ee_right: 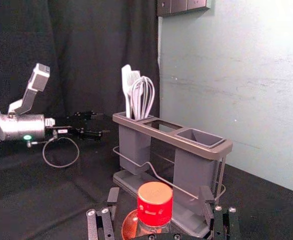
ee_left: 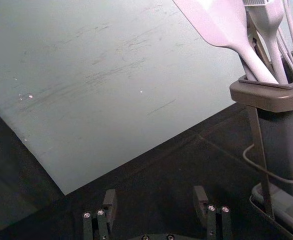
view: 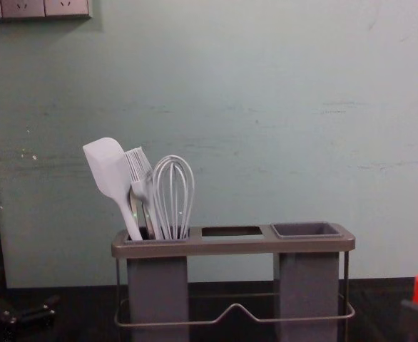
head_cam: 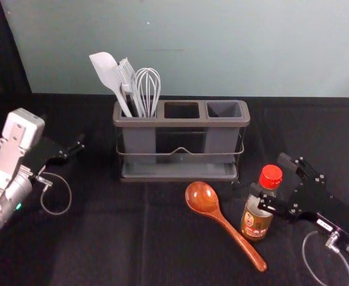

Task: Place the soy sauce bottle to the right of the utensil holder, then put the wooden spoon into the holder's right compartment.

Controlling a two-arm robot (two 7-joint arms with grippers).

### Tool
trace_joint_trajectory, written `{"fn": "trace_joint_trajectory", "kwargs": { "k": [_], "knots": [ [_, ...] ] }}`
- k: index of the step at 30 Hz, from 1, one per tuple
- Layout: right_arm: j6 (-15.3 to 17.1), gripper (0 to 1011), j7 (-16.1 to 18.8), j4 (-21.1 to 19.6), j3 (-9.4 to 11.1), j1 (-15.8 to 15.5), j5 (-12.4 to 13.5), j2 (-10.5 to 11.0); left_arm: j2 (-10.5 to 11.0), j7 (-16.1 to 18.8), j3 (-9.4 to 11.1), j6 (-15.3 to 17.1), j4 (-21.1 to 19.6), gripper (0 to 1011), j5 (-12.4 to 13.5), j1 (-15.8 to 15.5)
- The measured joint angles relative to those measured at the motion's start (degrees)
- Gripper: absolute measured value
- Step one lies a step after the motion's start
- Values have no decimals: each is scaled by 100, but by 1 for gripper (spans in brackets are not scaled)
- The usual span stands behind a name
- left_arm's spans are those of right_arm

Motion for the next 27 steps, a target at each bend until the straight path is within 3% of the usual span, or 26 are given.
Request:
{"fn": "trace_joint_trajectory", "kwargs": {
  "k": [10, 17, 27],
  "knots": [
    [65, 987, 85, 106, -3, 88, -143, -211, 0, 0, 0, 0, 0, 1005, 0, 0],
    [81, 836, 117, 121, 20, 98, -241, -316, 0, 0, 0, 0, 0, 1005, 0, 0],
    [105, 503, 152, 84, 149, 19, -399, -426, 0, 0, 0, 0, 0, 1005, 0, 0]
  ]
}}
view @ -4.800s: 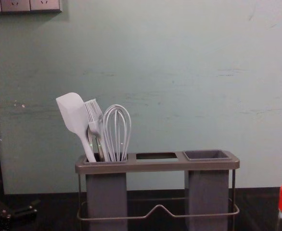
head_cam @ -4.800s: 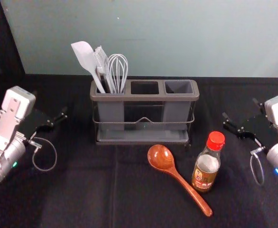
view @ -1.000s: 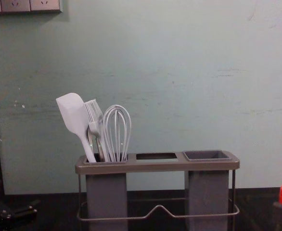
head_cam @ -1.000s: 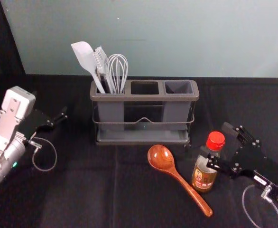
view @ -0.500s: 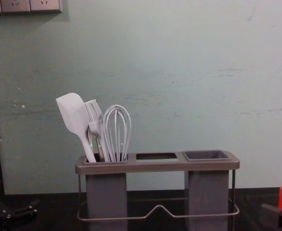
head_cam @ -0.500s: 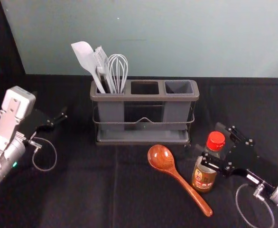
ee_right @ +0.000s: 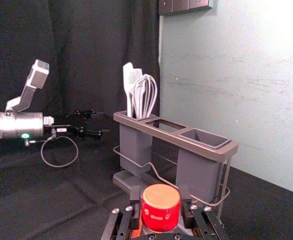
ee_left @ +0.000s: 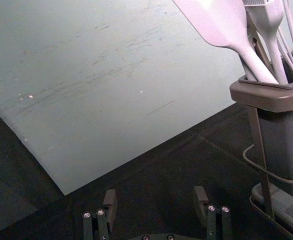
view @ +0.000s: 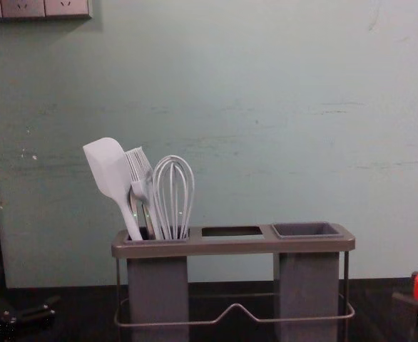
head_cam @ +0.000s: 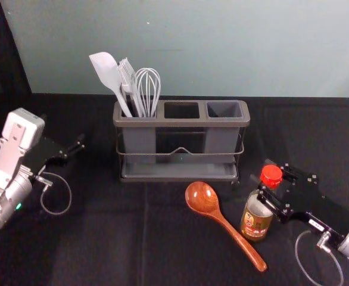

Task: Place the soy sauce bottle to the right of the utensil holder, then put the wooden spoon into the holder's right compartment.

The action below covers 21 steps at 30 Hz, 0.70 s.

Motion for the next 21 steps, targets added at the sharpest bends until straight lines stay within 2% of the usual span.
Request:
{"fn": "trace_joint_trajectory", "kwargs": {
  "k": [2, 5, 14, 21],
  "knots": [
    [5, 420, 13, -16, 36, -26, -7, -17, 0, 0, 0, 0, 0, 1005, 0, 0],
    [13, 388, 29, -23, 70, -48, -11, -41, 0, 0, 0, 0, 0, 1005, 0, 0],
    [61, 390, 120, -91, 177, -117, 37, -100, 0, 0, 0, 0, 0, 1005, 0, 0],
    [155, 390, 65, -430, 421, -323, 131, -37, 0, 0, 0, 0, 0, 1005, 0, 0]
  ]
}}
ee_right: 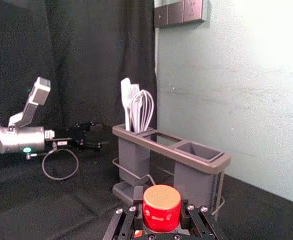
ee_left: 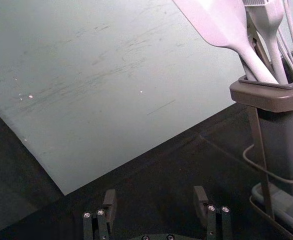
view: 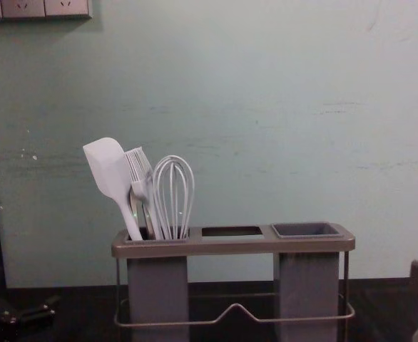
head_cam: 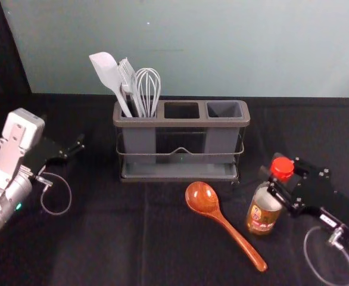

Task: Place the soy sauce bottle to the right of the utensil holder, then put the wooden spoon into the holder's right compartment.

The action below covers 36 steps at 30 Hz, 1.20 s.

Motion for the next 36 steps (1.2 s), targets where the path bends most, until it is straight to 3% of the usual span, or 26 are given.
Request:
{"fn": "trace_joint_trajectory", "kwargs": {
  "k": [13, 25, 36],
  "knots": [
    [202, 390, -263, -476, 461, -323, 92, 59, 0, 0, 0, 0, 0, 1005, 0, 0],
    [196, 390, -301, -453, 716, -482, 99, 32, 0, 0, 0, 0, 0, 1005, 0, 0],
    [155, 390, -284, -420, 799, -542, 76, -17, 0, 0, 0, 0, 0, 1005, 0, 0]
  ]
}}
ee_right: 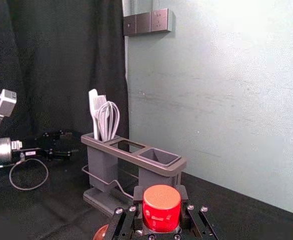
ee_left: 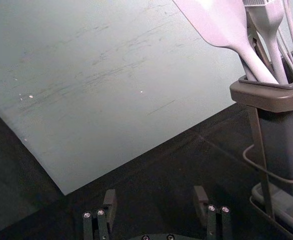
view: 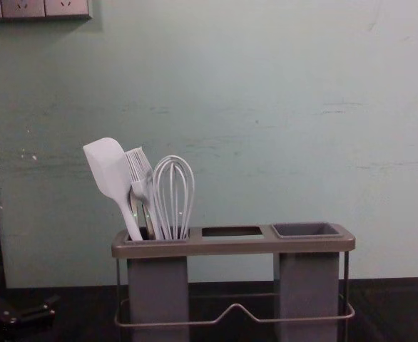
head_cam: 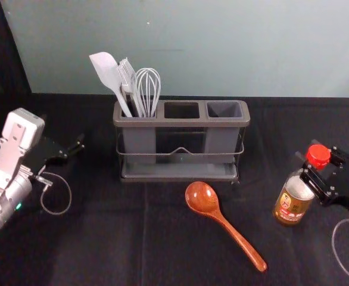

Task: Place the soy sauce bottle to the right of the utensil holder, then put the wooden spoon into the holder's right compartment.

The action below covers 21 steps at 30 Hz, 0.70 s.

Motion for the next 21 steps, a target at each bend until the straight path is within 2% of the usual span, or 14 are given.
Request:
{"fn": "trace_joint_trajectory", "kwargs": {
  "k": [10, 15, 16, 20, 21],
  "knots": [
    [12, 390, 3, 110, -1, 99, -79, -30, 0, 0, 0, 0, 0, 1005, 0, 0],
    [26, 390, 18, 375, -93, 417, -197, -42, 0, 0, 0, 0, 0, 1005, 0, 0],
    [37, 390, 54, 510, -138, 580, -210, -47, 0, 0, 0, 0, 0, 1005, 0, 0],
    [53, 388, 143, 784, -245, 877, -228, -66, 0, 0, 0, 0, 0, 1005, 0, 0],
    [57, 390, 195, 949, -318, 1065, -237, -83, 0, 0, 0, 0, 0, 1005, 0, 0]
  ]
}}
